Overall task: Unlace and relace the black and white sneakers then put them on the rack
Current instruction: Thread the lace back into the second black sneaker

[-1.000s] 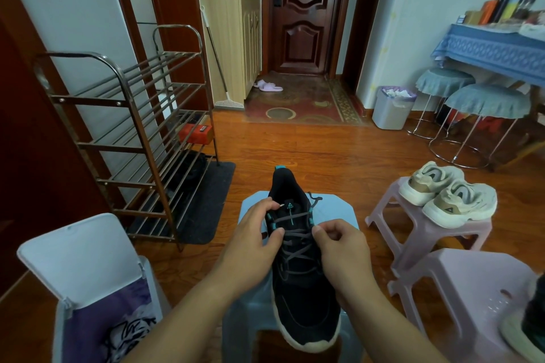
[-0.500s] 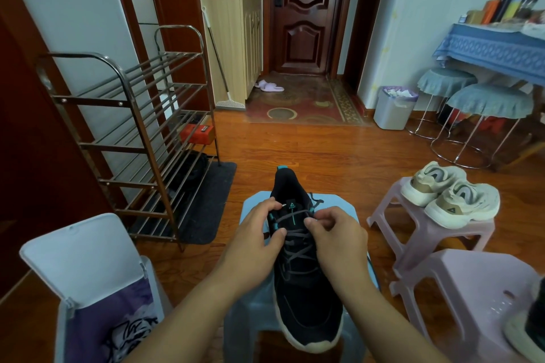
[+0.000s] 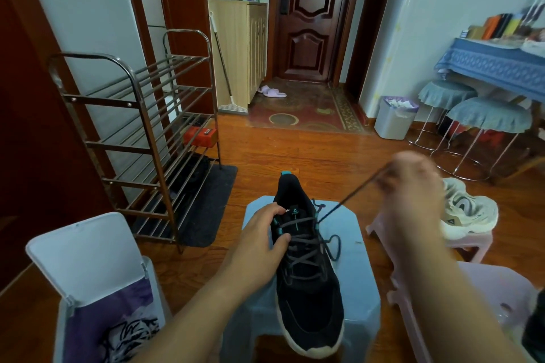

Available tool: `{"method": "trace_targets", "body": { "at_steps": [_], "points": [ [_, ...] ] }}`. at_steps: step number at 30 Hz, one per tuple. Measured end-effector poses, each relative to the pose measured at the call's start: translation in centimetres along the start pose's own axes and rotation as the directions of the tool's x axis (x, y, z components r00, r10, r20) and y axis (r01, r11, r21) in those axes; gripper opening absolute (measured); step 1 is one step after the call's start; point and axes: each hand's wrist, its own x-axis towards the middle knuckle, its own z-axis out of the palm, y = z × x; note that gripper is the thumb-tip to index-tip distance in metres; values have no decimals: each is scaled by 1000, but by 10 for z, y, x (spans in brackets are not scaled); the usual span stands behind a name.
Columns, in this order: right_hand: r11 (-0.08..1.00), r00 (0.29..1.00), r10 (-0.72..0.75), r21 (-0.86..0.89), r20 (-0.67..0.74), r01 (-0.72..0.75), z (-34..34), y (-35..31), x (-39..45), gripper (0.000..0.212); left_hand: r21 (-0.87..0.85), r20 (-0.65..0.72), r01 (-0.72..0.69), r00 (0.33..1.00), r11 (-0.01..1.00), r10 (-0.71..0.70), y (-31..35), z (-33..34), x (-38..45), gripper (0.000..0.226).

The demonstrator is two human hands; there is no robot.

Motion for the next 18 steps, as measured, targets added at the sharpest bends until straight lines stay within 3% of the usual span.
{"method": "trace_targets", "body": {
  "at_steps": [2,4,5,6,8,10,11,12,14,16,18],
  "points": [
    [965,973,182,215,-140,-150,-47,-2,43,19,-9,1,9,1000,1000,-9,0,-1,0,44],
    [899,967,189,426,-174,-99,-87,7,60,17,-17,8,15,1000,1000,-15,0,-1,0,44],
    [880,963,212,462,-165,-115,-99,7,57,14,-18,16,17,1000,1000,-17,0,-1,0,43],
    [885,980,186,444,-68,-137,-98,10,51,16,-18,22,17,1000,1000,-16,1,-1,0,43],
    [970,946,238,-3,221,-243,-66,11,28,27,-11,25,11,1000,1000,-10,3,-1,1,43],
    [893,845,234,-449,482,9,-25,17,1,32,-6,25,8,1000,1000,-8,3,-1,2,43],
    [820,801,230,-554,553,147,-11,23,-7,31,-13,23,10,1000,1000,-10,2,-1,2,44],
    [752,781,214,-610,586,251,-1,31,-11,28,-22,20,15,1000,1000,-14,1,-1,1,44],
    [699,794,197,-650,575,297,9,34,-16,21,-33,22,21,1000,999,-20,0,-1,0,44],
    [726,792,174,-620,585,298,13,39,-18,15,-30,23,19,1000,999,-19,0,-1,-1,44],
    [789,773,165,-553,612,269,14,43,-19,23,-27,23,19,1000,999,-19,-1,-2,0,44]
  ]
}}
